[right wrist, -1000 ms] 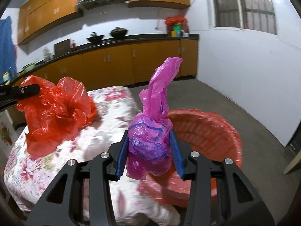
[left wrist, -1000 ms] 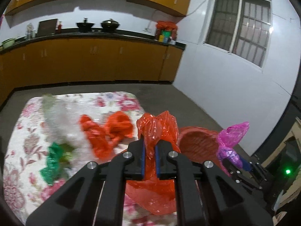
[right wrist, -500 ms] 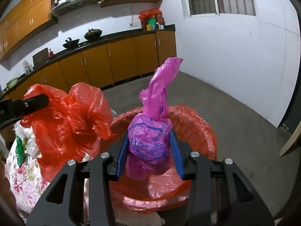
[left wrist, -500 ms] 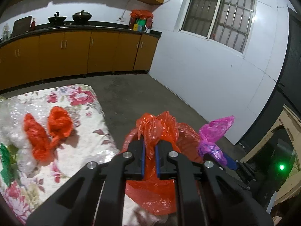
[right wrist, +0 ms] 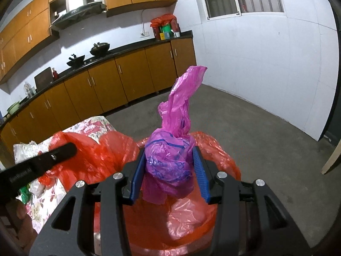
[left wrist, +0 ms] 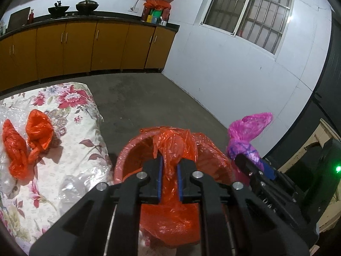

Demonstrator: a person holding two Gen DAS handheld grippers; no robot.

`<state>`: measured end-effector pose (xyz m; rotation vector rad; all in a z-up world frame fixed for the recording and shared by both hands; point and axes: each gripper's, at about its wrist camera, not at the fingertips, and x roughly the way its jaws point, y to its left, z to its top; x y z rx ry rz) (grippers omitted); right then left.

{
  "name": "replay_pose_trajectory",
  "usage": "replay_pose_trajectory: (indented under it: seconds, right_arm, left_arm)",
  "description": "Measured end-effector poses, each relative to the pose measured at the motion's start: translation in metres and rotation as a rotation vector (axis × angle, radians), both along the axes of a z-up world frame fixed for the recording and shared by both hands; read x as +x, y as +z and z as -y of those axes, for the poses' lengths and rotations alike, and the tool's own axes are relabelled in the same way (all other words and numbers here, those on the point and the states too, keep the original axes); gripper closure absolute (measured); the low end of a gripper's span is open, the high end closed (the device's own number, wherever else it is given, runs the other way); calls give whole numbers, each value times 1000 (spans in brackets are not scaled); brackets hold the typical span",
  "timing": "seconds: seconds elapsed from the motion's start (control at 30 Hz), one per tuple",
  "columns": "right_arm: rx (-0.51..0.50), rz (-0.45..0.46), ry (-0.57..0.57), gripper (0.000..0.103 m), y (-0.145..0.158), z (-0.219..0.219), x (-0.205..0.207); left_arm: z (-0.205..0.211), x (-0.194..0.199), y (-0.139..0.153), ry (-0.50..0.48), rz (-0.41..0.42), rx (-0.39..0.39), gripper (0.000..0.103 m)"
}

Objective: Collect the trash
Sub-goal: 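Carry both bags over the wastebasket and open both grippers, then withdraw both grippers from the wastebasket back toward the table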

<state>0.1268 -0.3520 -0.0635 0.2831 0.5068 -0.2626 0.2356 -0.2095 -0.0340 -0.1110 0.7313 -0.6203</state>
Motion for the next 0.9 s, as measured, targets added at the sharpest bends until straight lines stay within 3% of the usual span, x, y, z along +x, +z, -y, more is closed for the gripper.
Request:
replay_pose_trajectory:
  seconds: [0.13,0.3,0.47,0.67,0.9]
  right_arm:
    - [-18,11,5,41,0,0,-2]
    - [-33,8,-18,34,-1,2,-11]
    - [-79,-2,-30,20,1,-4,-16]
    - [-123,-19,57,19,-3,-40,-12]
    - [-129,-50,223,18,-13,-102,6]
  left_arm:
    - [0,3,-5,7,-20,-6,59]
    - [-21,4,-8,54,-27,14,47]
    - [-62,-8,-3,191,43,92,22]
    - [-128,-28,-7,364,119,221,15]
    - [-202,-48,-30,523,126,354,14]
